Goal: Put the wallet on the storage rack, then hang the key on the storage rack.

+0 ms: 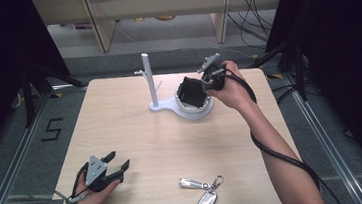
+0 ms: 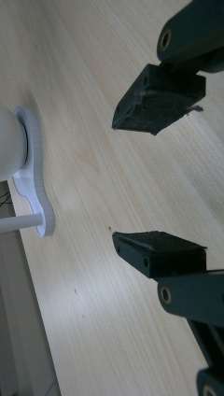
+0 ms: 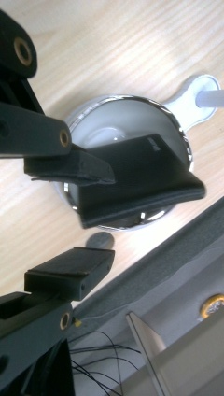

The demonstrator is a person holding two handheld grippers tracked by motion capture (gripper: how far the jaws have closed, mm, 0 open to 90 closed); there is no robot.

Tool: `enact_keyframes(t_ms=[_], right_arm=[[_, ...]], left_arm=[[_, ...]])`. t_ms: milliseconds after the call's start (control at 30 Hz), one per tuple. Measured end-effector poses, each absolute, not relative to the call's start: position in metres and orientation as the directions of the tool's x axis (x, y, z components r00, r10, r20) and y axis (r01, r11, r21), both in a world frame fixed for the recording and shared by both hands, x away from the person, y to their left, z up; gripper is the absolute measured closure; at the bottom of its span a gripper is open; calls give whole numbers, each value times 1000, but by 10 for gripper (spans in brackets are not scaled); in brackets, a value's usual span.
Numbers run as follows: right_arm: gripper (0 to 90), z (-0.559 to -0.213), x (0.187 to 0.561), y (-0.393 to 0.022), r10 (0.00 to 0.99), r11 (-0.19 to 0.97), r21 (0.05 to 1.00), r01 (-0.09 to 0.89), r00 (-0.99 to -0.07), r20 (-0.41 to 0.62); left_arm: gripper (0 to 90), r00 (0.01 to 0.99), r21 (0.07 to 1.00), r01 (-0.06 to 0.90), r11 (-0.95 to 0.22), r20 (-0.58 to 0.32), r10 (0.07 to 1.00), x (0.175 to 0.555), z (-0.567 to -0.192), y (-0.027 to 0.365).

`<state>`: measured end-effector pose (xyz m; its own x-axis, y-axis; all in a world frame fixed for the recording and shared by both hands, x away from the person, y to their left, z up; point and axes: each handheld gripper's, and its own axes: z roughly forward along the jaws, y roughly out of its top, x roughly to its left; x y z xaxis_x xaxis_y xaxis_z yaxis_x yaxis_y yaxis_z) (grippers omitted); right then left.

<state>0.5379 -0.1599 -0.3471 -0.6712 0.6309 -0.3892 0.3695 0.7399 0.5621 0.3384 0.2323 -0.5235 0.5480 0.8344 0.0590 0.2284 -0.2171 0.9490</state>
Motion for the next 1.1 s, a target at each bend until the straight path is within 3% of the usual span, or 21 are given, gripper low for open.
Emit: enact_keyframes(t_ms=[433,800,933,1100], right_arm=[[644,-362,505,-195,699,642,607,467,-682,-215],[753,-378,470,-214,740,595,609,524,-654,-160],[763,-388,457,-218,728,617,580,532,-665,-165],[775,-402,445,-223,728,619,554,556,-672,-139]], left_arm=[[378,544,942,238,-237,73,836,339,-523,232],[378,552,946,229,-231,70,831,339,-523,232],[374,550,956,237,-175,17,835,338,-523,236],[370,555,951,239,-195,31,831,337,-519,230]])
